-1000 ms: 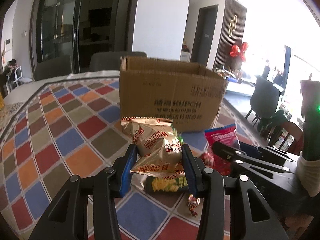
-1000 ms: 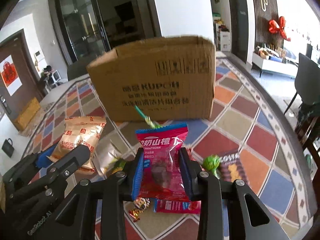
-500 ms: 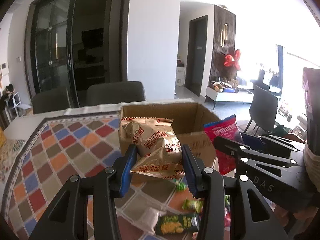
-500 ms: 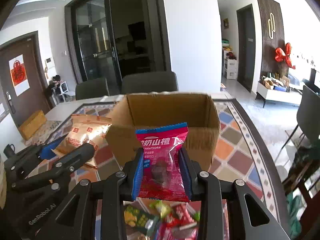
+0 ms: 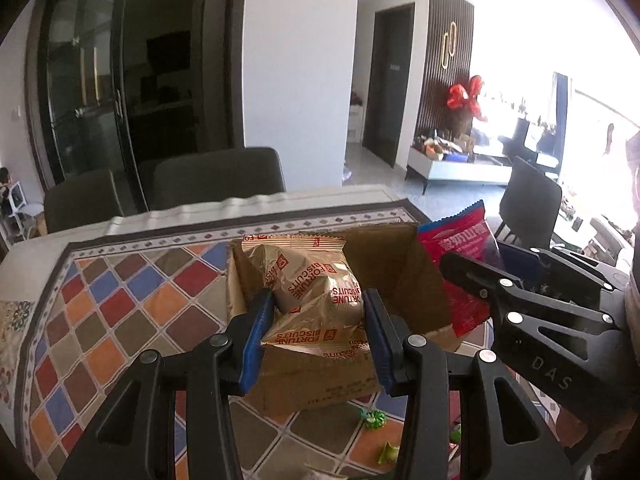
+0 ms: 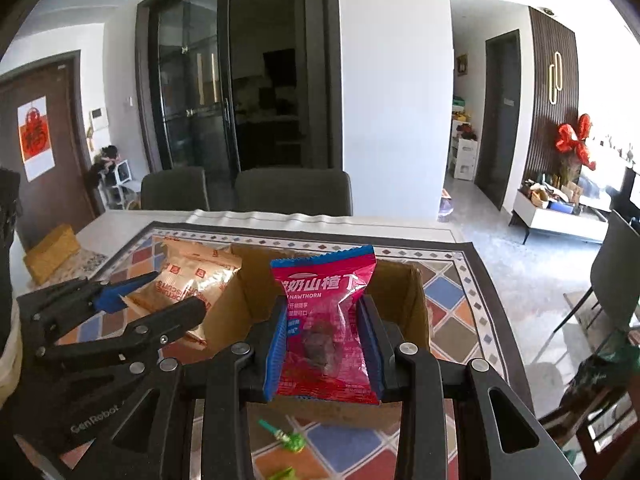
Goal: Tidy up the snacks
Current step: 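Lower both bags into the box and open both tools, then withdraw both tools from the box back toward the snack pile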
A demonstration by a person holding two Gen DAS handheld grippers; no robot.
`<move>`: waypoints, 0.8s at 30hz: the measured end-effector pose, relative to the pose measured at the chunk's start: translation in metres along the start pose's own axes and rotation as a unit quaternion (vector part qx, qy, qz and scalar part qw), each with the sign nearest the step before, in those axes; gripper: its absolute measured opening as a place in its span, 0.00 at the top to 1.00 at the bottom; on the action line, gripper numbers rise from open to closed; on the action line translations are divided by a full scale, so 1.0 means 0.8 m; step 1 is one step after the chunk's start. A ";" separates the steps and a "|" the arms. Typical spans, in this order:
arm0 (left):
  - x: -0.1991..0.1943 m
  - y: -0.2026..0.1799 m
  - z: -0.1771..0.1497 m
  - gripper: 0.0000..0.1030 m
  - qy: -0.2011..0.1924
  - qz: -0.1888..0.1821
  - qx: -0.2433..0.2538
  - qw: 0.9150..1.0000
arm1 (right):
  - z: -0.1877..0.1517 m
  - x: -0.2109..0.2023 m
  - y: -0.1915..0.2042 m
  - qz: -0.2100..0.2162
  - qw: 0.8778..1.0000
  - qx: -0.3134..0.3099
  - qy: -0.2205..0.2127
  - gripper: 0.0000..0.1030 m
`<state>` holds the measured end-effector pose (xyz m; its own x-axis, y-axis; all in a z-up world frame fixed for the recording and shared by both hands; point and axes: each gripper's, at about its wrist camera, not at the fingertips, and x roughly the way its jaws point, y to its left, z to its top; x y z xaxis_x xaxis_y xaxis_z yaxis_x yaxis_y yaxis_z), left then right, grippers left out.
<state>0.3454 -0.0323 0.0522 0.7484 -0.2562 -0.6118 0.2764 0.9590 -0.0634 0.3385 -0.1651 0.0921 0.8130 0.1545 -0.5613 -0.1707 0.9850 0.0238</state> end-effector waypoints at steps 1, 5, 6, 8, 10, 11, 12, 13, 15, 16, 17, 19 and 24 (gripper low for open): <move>0.008 0.001 0.004 0.57 0.008 0.000 -0.001 1.000 | 0.003 0.009 -0.003 0.002 1.000 0.003 0.007 0.66; 0.034 0.004 0.016 0.56 0.028 0.000 -0.004 1.000 | 0.008 0.039 -0.013 0.008 0.999 0.010 0.034 0.66; 0.038 0.004 0.017 0.56 0.032 0.000 -0.004 0.999 | 0.008 0.044 -0.015 0.009 0.999 0.012 0.039 0.66; 0.044 0.007 0.018 0.52 0.035 0.011 -0.005 0.999 | 0.008 0.057 -0.020 0.007 0.999 0.014 0.048 0.65; 0.042 0.005 0.015 0.45 0.027 0.019 0.002 0.999 | 0.006 0.062 -0.022 -0.006 0.998 0.019 0.052 0.61; 0.039 0.003 0.013 0.39 0.022 0.026 0.006 0.999 | 0.006 0.061 -0.021 -0.008 0.999 0.018 0.050 0.58; 0.037 0.003 0.012 0.39 0.020 0.030 0.006 0.999 | 0.004 0.060 -0.021 -0.011 0.999 0.016 0.048 0.52; 0.032 0.003 0.009 0.39 0.015 0.031 0.005 0.999 | 0.002 0.057 -0.020 -0.017 0.999 0.013 0.043 0.48; 0.023 0.002 0.005 0.39 0.012 0.028 0.000 1.000 | -0.001 0.051 -0.020 -0.025 0.999 0.009 0.038 0.48; 0.020 0.004 0.003 0.39 0.011 0.027 -0.004 1.000 | -0.001 0.048 -0.021 -0.026 0.999 0.010 0.037 0.48; 0.015 0.003 0.001 0.39 0.009 0.022 -0.005 1.000 | -0.004 0.044 -0.022 -0.025 0.999 0.011 0.036 0.48; 0.003 0.001 -0.004 0.39 0.004 0.023 -0.005 1.000 | -0.008 0.035 -0.023 -0.023 0.999 0.011 0.033 0.48; -0.030 -0.011 -0.021 0.38 -0.015 0.020 0.003 1.000 | -0.020 0.003 -0.019 -0.022 1.000 0.003 0.018 0.48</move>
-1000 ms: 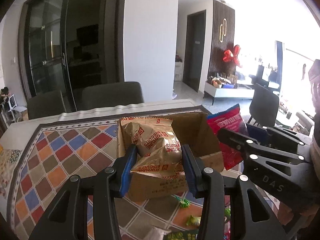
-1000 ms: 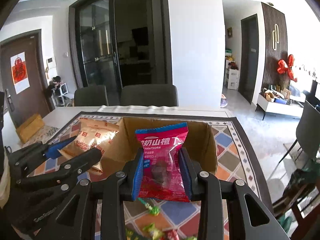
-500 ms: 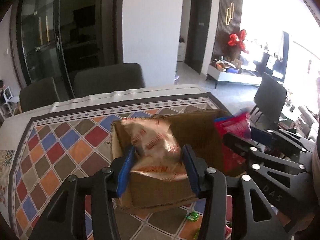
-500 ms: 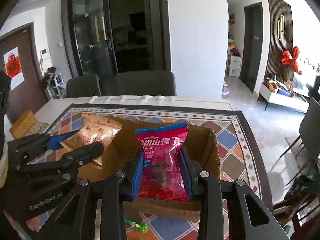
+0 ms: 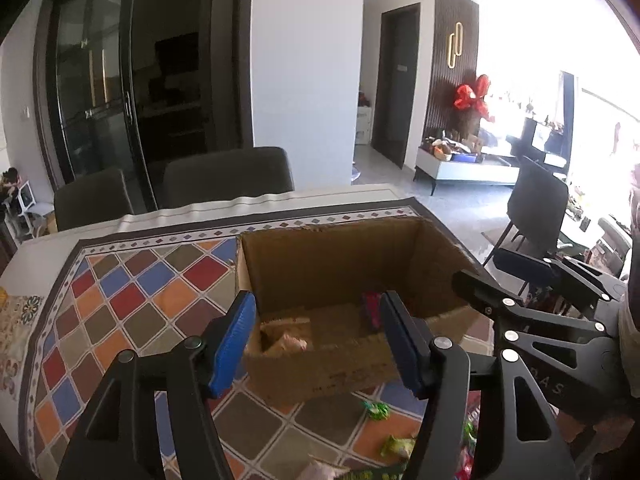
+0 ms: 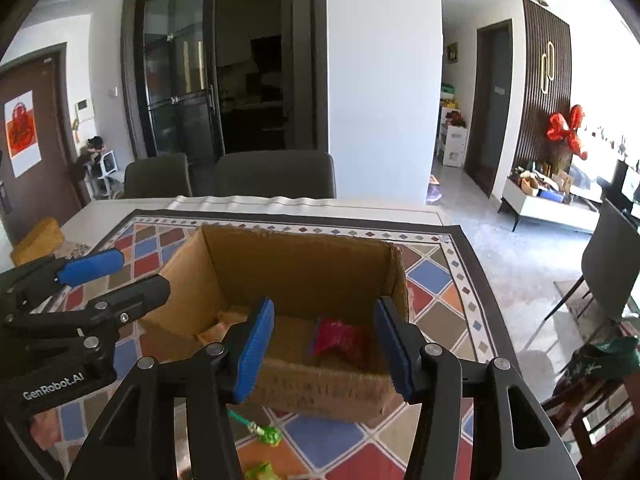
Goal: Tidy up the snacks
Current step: 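Withdraw both tools from the box back toward the snack pile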
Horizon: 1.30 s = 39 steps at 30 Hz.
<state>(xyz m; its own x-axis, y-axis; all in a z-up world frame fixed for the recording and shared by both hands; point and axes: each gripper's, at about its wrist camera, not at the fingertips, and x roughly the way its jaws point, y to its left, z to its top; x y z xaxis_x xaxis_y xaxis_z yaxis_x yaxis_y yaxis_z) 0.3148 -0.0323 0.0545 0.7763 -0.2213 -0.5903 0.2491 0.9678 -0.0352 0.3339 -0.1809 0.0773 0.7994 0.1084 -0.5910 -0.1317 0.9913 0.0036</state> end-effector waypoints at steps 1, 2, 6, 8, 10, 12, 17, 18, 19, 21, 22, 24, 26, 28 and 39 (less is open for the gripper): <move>-0.007 -0.003 -0.004 0.37 -0.004 -0.002 0.002 1.000 | -0.003 -0.007 0.002 0.003 1.000 -0.002 -0.003 0.48; -0.012 -0.006 -0.007 0.37 -0.006 -0.004 0.004 1.000 | -0.006 -0.013 0.002 0.005 1.000 -0.004 -0.004 0.48; -0.037 -0.020 -0.026 0.35 -0.017 -0.009 0.013 1.000 | -0.022 -0.037 0.005 0.012 1.000 -0.007 -0.012 0.48; -0.048 -0.027 -0.039 0.33 -0.023 -0.005 0.021 0.999 | -0.032 -0.050 0.005 0.011 1.000 -0.009 -0.017 0.48; -0.054 -0.031 -0.050 0.33 -0.020 -0.009 0.020 1.000 | -0.042 -0.062 0.004 0.009 1.000 -0.010 -0.020 0.48; -0.062 -0.035 -0.063 0.33 -0.017 -0.015 0.016 1.000 | -0.050 -0.070 0.007 0.008 1.000 -0.013 -0.023 0.48; -0.079 -0.047 -0.092 0.33 -0.012 -0.024 0.011 1.000 | -0.079 -0.092 0.005 0.014 1.000 -0.011 -0.024 0.48; -0.083 -0.049 -0.101 0.33 -0.011 -0.023 0.012 1.000 | -0.085 -0.096 0.005 0.016 1.000 -0.009 -0.023 0.48; -0.085 -0.052 -0.107 0.33 -0.011 -0.023 0.014 1.000 | -0.089 -0.097 0.004 0.016 1.000 -0.008 -0.022 0.48; -0.090 -0.058 -0.122 0.33 -0.006 -0.029 0.017 0.999 | -0.104 -0.104 0.003 0.018 1.000 -0.005 -0.019 0.48; -0.092 -0.060 -0.127 0.33 -0.003 -0.030 0.018 0.999 | -0.109 -0.105 0.002 0.018 1.000 -0.005 -0.017 0.48; -0.097 -0.066 -0.141 0.33 -0.001 -0.035 0.019 0.999 | -0.124 -0.110 0.001 0.019 1.000 0.000 -0.012 0.48; -0.100 -0.070 -0.151 0.33 -0.002 -0.031 0.020 0.999 | -0.137 -0.113 -0.001 0.019 1.000 0.002 -0.008 0.48; -0.103 -0.074 -0.165 0.33 -0.005 -0.027 0.027 0.999 | -0.150 -0.116 0.000 0.018 1.000 0.004 -0.003 0.48; -0.093 -0.089 -0.233 0.33 0.033 -0.027 0.016 0.999 | -0.219 -0.126 -0.009 -0.001 1.000 0.020 0.021 0.40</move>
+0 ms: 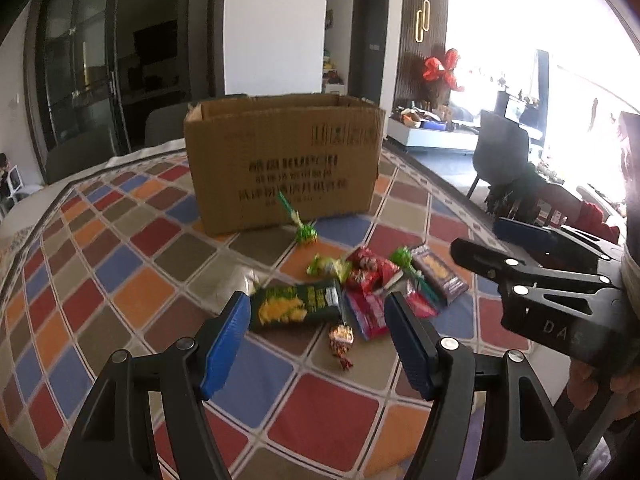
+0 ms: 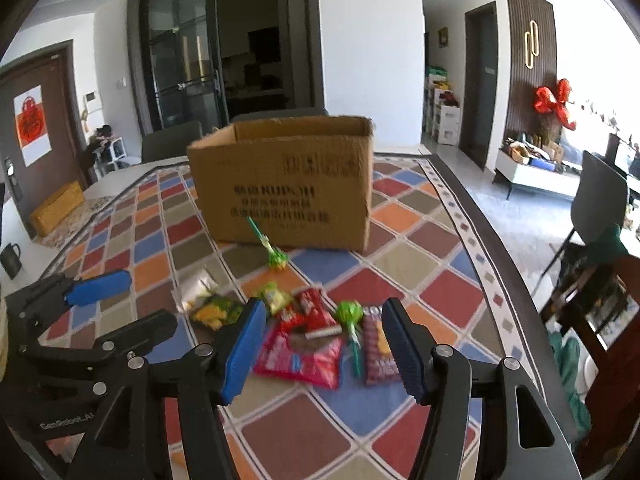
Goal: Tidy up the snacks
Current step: 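Withdraw both tools from the box back toward the snack pile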
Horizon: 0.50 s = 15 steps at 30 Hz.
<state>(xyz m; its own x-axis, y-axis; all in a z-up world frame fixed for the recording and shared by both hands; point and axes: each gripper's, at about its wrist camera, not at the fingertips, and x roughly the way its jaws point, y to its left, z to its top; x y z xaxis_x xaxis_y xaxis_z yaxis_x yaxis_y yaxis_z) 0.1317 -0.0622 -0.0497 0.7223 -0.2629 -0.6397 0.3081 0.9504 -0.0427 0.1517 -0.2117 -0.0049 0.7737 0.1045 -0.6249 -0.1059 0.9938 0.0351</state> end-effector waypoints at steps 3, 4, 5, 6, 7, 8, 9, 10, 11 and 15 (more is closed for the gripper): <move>0.003 -0.006 -0.011 0.34 -0.001 0.010 0.001 1.000 | -0.015 0.001 -0.003 -0.018 1.000 -0.006 0.002 0.40; 0.004 -0.009 -0.013 0.34 -0.003 0.014 0.004 1.000 | -0.016 0.002 -0.004 -0.019 1.000 -0.007 0.004 0.40; 0.006 -0.012 -0.015 0.34 -0.004 0.017 0.006 1.000 | -0.020 0.004 -0.005 -0.020 1.000 -0.006 0.007 0.40; 0.008 -0.016 -0.018 0.34 -0.004 0.021 0.012 1.000 | -0.023 0.006 -0.008 -0.020 1.000 -0.005 0.010 0.40; 0.011 -0.019 -0.019 0.34 -0.003 0.024 0.016 1.000 | -0.025 0.008 -0.010 -0.020 1.000 -0.003 0.012 0.40; 0.014 -0.021 -0.020 0.36 -0.002 0.027 0.019 0.999 | -0.028 0.011 -0.012 -0.022 1.000 -0.002 0.014 0.40; 0.017 -0.023 -0.021 0.37 0.001 0.029 0.022 0.999 | -0.031 0.013 -0.015 -0.023 1.000 -0.001 0.015 0.40; 0.021 -0.025 -0.022 0.38 0.003 0.028 0.022 0.999 | -0.033 0.016 -0.017 -0.024 1.000 0.002 0.017 0.40; 0.025 -0.026 -0.023 0.40 0.008 0.025 0.019 0.999 | -0.035 0.019 -0.021 -0.024 0.999 0.006 0.020 0.40; 0.044 -0.029 -0.025 0.44 0.030 0.021 0.014 0.999 | -0.039 0.031 -0.033 -0.029 0.999 0.018 0.030 0.40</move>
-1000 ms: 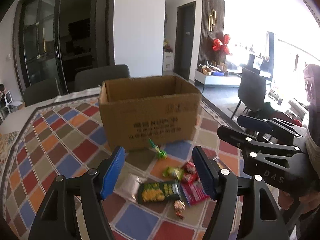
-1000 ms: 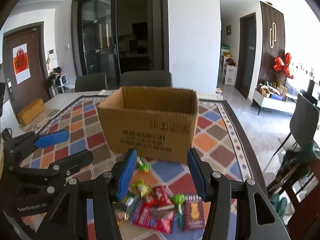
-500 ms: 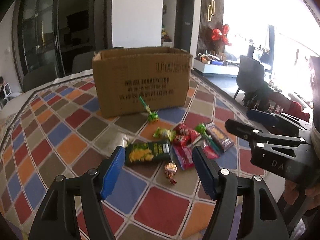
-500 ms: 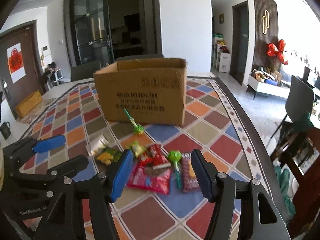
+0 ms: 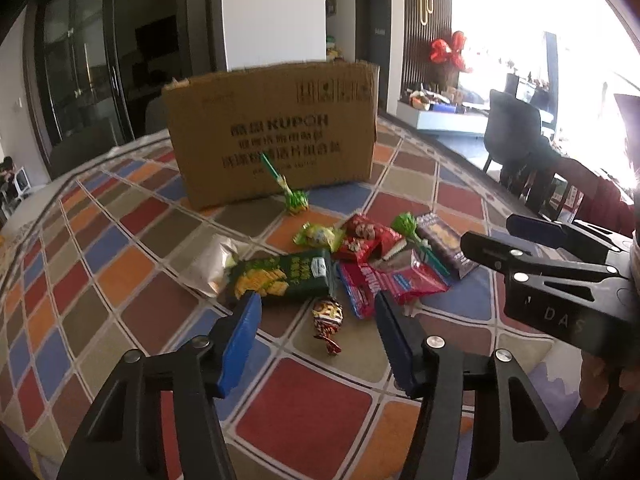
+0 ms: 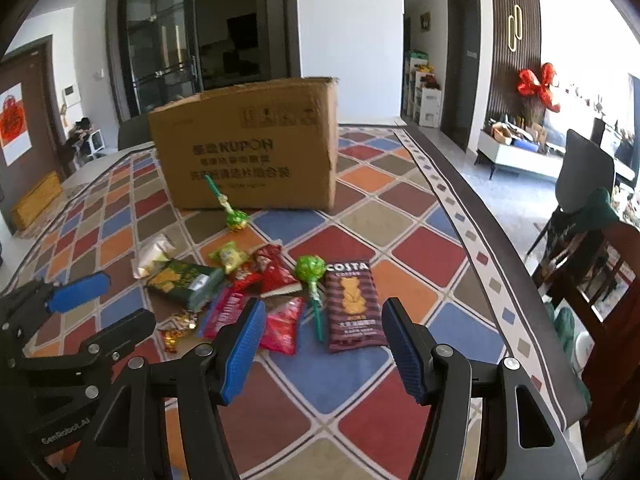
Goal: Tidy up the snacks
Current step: 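Withdraw both tools from the box back toward the snack pile, then grasp the purple COSTA pack with the right tool while the left tool grasps wrapped candies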
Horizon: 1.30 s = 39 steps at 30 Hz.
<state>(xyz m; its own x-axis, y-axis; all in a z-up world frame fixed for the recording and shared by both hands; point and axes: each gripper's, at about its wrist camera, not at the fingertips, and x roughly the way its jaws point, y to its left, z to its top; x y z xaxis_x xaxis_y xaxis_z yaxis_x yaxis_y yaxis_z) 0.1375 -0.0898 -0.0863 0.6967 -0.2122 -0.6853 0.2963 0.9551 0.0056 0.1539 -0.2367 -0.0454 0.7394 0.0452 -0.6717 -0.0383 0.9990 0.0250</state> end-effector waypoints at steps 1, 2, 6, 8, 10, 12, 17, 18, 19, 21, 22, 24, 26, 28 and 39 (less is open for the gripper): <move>0.006 0.000 -0.001 0.46 0.007 0.000 -0.002 1.000 | 0.000 0.003 -0.002 -0.001 1.000 0.002 0.003 0.40; 0.011 0.000 -0.001 0.48 0.013 0.000 -0.005 1.000 | -0.001 0.008 -0.005 -0.003 1.000 0.003 0.008 0.40; 0.027 0.000 -0.002 0.51 0.030 -0.002 -0.014 0.999 | -0.004 0.023 -0.012 -0.006 1.000 0.004 0.021 0.40; 0.032 0.000 -0.003 0.53 0.035 -0.002 -0.017 0.999 | -0.004 0.033 -0.015 -0.006 1.000 0.003 0.029 0.40; 0.039 0.000 -0.002 0.54 0.043 -0.004 -0.020 0.999 | -0.004 0.039 -0.016 -0.007 0.999 0.003 0.033 0.40; 0.044 0.000 -0.002 0.55 0.046 -0.004 -0.023 0.999 | -0.004 0.047 -0.019 -0.006 0.999 0.005 0.040 0.40; 0.056 0.002 -0.002 0.60 0.060 -0.008 -0.027 0.998 | -0.003 0.061 -0.026 -0.005 0.999 0.017 0.051 0.40; 0.057 0.002 -0.002 0.60 0.062 -0.009 -0.027 0.998 | -0.003 0.063 -0.028 -0.006 0.998 0.018 0.052 0.40; 0.059 0.002 -0.002 0.61 0.064 -0.010 -0.027 0.998 | -0.003 0.065 -0.029 -0.008 0.998 0.019 0.053 0.41; 0.060 0.003 -0.002 0.62 0.065 -0.011 -0.028 0.997 | -0.002 0.068 -0.030 -0.010 0.998 0.020 0.055 0.41; 0.061 0.003 -0.002 0.62 0.066 -0.011 -0.028 0.997 | -0.002 0.070 -0.030 -0.011 0.998 0.020 0.057 0.41; 0.062 0.003 -0.002 0.64 0.067 -0.011 -0.029 0.997 | -0.002 0.075 -0.030 -0.009 0.998 0.020 0.062 0.41; 0.063 0.004 -0.002 0.67 0.069 -0.012 -0.031 0.997 | -0.001 0.078 -0.030 -0.008 0.998 0.020 0.066 0.42; 0.064 0.004 -0.002 0.68 0.072 -0.014 -0.032 0.997 | -0.001 0.082 -0.030 -0.006 0.997 0.021 0.070 0.48; 0.069 0.007 -0.001 0.78 0.080 -0.017 -0.036 0.996 | -0.001 0.087 -0.026 -0.005 0.997 0.017 0.078 0.59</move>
<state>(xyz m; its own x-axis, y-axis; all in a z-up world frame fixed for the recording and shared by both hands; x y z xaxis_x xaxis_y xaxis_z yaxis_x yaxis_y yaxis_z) 0.1771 -0.0960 -0.1246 0.5714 -0.2151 -0.7920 0.2671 0.9613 -0.0684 0.2057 -0.2545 -0.0929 0.6254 0.0368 -0.7795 -0.0063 0.9991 0.0421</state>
